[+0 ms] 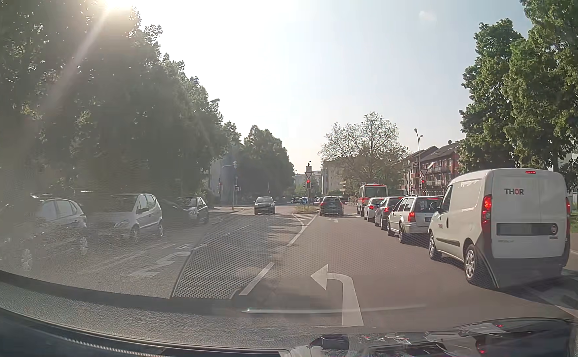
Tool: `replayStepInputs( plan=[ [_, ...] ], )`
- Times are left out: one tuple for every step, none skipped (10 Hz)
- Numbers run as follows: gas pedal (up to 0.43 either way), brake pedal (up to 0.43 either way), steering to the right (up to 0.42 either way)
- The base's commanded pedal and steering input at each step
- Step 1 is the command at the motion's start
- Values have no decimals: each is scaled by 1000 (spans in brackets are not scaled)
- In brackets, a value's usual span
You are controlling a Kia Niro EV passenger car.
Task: Follow the waypoints while adhering to traffic rules and regulations
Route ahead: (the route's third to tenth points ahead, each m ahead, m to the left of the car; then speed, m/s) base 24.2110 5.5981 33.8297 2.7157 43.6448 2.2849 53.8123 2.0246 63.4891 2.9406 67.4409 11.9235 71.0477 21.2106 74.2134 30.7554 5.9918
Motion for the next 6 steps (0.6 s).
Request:
replayStepInputs(
  plan=[
    [0,0,35],
    [0,0,41],
    [0,0,47],
    [0,0,49],
    [0,0,49],
    [0,0,49]
  ],
)
